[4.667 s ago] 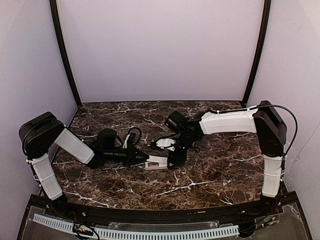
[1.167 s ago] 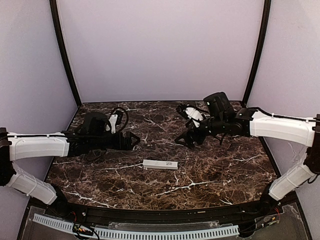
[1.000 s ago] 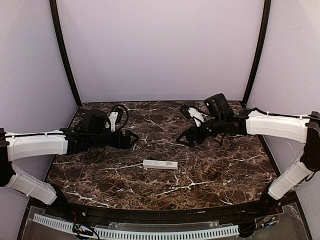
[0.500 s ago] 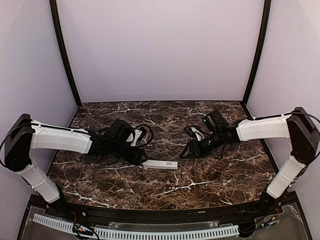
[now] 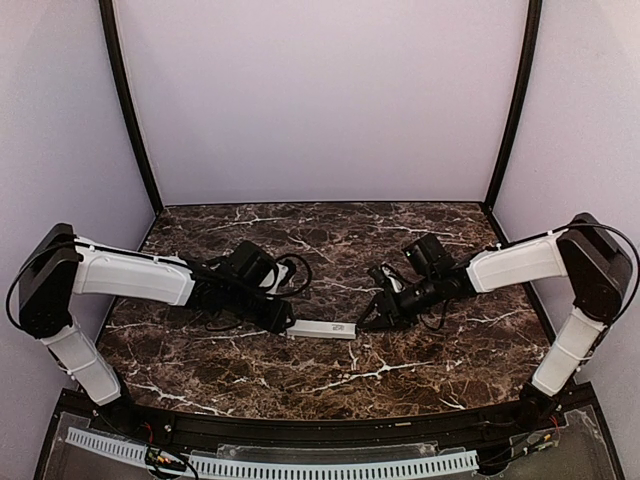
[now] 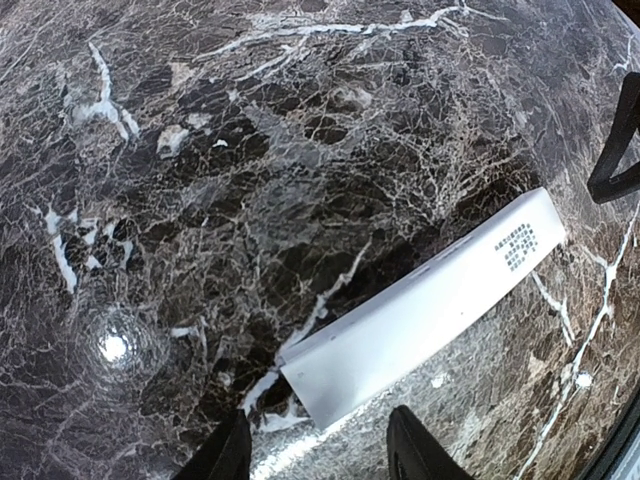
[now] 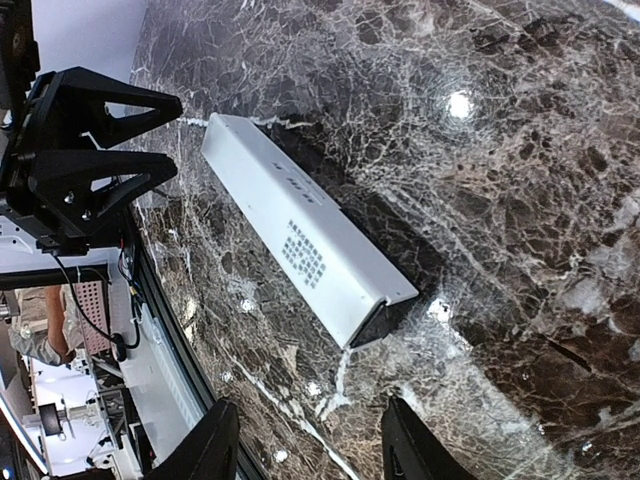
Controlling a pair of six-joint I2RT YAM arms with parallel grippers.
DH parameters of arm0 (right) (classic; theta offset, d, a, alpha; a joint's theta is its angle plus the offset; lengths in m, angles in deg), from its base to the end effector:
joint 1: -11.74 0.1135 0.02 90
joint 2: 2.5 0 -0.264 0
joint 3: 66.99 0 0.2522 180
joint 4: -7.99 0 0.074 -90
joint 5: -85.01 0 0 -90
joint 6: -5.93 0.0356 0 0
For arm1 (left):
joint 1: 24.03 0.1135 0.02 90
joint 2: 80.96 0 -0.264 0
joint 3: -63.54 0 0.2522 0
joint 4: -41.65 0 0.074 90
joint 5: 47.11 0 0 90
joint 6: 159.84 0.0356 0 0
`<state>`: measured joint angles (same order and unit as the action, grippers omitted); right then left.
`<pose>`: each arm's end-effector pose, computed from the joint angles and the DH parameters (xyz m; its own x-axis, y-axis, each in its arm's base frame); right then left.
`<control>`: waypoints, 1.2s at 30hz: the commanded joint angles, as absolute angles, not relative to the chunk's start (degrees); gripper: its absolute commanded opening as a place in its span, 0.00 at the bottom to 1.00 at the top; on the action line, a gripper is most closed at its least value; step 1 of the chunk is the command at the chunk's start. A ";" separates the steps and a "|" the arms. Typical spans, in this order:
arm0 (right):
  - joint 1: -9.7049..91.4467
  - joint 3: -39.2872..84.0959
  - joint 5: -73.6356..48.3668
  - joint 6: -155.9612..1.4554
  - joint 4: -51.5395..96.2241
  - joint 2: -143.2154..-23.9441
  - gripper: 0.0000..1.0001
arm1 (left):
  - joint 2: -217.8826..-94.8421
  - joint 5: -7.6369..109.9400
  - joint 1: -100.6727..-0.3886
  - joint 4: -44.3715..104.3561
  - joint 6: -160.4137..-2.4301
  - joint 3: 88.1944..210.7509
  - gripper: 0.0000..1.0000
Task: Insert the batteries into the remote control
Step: Press the battery cover on the remote control.
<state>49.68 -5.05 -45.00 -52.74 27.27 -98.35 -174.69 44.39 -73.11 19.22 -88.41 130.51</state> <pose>0.2358 0.2129 0.1543 -0.9422 -0.2295 -0.2441 -0.3334 0.5696 0.7512 0.2181 -0.2530 0.1804 -0.7141 0.3377 -0.6132 0.5688 0.7906 -0.2269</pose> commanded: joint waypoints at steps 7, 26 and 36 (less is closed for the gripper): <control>50.33 -5.20 -46.72 -49.45 22.01 -101.87 0.43 | -176.32 43.59 -73.85 16.49 -88.21 132.29 0.45; 50.33 -4.52 -47.05 -46.60 17.71 -105.74 0.37 | -178.10 42.20 -74.08 16.55 -87.74 133.14 0.33; 50.30 -3.95 -48.04 -46.21 17.13 -107.31 0.32 | -179.22 42.53 -74.27 16.72 -87.66 133.43 0.29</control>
